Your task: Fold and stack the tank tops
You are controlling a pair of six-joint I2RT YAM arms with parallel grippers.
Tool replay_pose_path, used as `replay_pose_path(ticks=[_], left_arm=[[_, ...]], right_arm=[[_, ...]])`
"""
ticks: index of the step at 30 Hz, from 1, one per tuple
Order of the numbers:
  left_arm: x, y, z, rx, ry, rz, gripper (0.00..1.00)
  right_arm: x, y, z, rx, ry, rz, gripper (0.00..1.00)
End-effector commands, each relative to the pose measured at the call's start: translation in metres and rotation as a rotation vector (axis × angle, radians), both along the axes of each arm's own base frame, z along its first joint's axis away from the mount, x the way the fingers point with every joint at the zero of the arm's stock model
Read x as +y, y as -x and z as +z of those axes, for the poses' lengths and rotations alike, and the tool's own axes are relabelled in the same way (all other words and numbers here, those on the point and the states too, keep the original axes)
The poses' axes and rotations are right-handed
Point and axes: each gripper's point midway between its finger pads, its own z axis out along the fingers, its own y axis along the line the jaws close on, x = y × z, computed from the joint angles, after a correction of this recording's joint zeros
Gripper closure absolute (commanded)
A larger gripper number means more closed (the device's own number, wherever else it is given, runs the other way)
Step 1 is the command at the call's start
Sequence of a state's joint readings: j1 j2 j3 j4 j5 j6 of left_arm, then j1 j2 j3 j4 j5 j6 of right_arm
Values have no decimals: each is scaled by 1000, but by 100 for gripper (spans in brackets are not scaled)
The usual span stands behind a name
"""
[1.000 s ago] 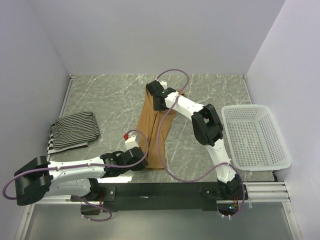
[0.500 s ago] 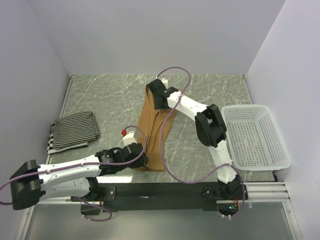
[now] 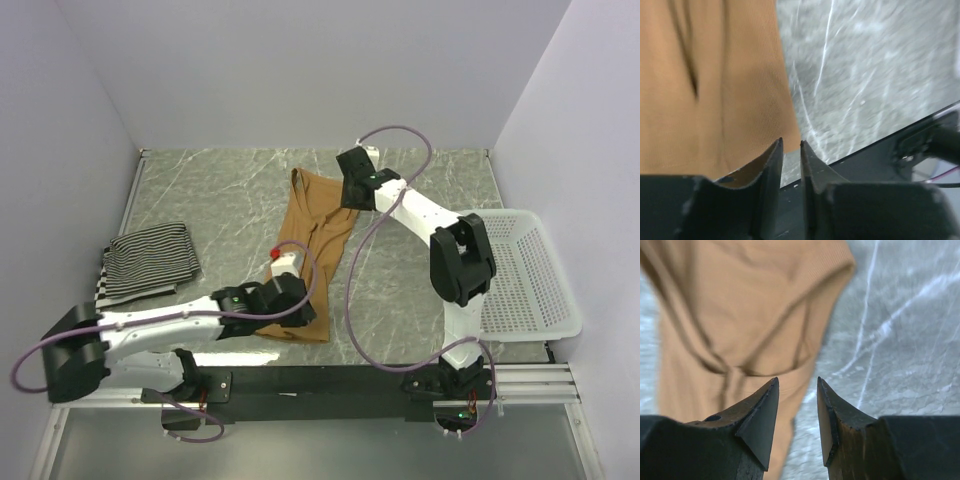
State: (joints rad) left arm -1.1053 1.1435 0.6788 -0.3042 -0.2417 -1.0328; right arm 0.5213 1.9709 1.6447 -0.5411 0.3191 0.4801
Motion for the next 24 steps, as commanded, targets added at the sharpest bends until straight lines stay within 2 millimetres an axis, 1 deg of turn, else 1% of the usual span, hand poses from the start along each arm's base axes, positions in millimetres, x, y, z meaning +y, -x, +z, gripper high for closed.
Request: replay_pose_path(ticks=[1, 2, 3, 4, 5, 6, 7, 8, 9, 11, 12, 14, 15, 16, 18, 21, 22, 23, 24], left_arm=[[-28, 10, -5, 10, 49, -103, 73], [-31, 12, -9, 14, 47, -116, 71], [-31, 14, -21, 31, 23, -122, 68], [-34, 14, -24, 33, 20, -131, 65], [-35, 16, -28, 33, 9, -142, 63], [-36, 17, -33, 35, -4, -148, 58], [-37, 19, -35, 33, -11, -156, 56], [-39, 20, -37, 34, -11, -165, 54], [-40, 21, -42, 40, -21, -171, 53], [-41, 23, -46, 42, -37, -184, 51], [-41, 24, -52, 48, -56, -192, 51], [-44, 25, -54, 42, -75, -203, 49], [-42, 27, -60, 49, -101, -209, 49], [-42, 28, -61, 47, -112, -213, 48], [-41, 26, -65, 45, -146, -211, 47], [-41, 23, -68, 33, -187, -206, 47], [-40, 26, -69, 31, -214, -214, 47], [-45, 25, -65, 23, -216, -215, 48], [-45, 24, -63, 13, -228, -207, 50]], right_arm=[[1, 1, -29, 49, -35, 6, 56], [-1, -2, -34, 55, -39, 4, 56], [2, -5, -36, 53, -58, 12, 56], [1, -6, -46, 67, -56, 9, 56], [-1, -9, -49, 67, -57, 3, 56], [1, -11, -52, 64, -67, 8, 56], [1, -12, -58, 72, -69, 1, 56], [1, -13, -60, 72, -70, 0, 56], [0, -14, -67, 83, -72, -6, 56], [0, -16, -71, 89, -70, -14, 56], [-1, -15, -78, 106, -65, -18, 56], [-3, -16, -81, 112, -50, -31, 56], [-5, -15, -85, 122, -39, -38, 56], [-8, -15, -87, 122, -25, -50, 57], [-11, -14, -90, 130, -7, -59, 57], [-14, -14, -95, 137, 5, -65, 57], [-14, -14, -96, 138, 6, -66, 58], [-15, -13, -96, 139, 6, -67, 60], [-15, -14, -95, 134, 5, -66, 62]])
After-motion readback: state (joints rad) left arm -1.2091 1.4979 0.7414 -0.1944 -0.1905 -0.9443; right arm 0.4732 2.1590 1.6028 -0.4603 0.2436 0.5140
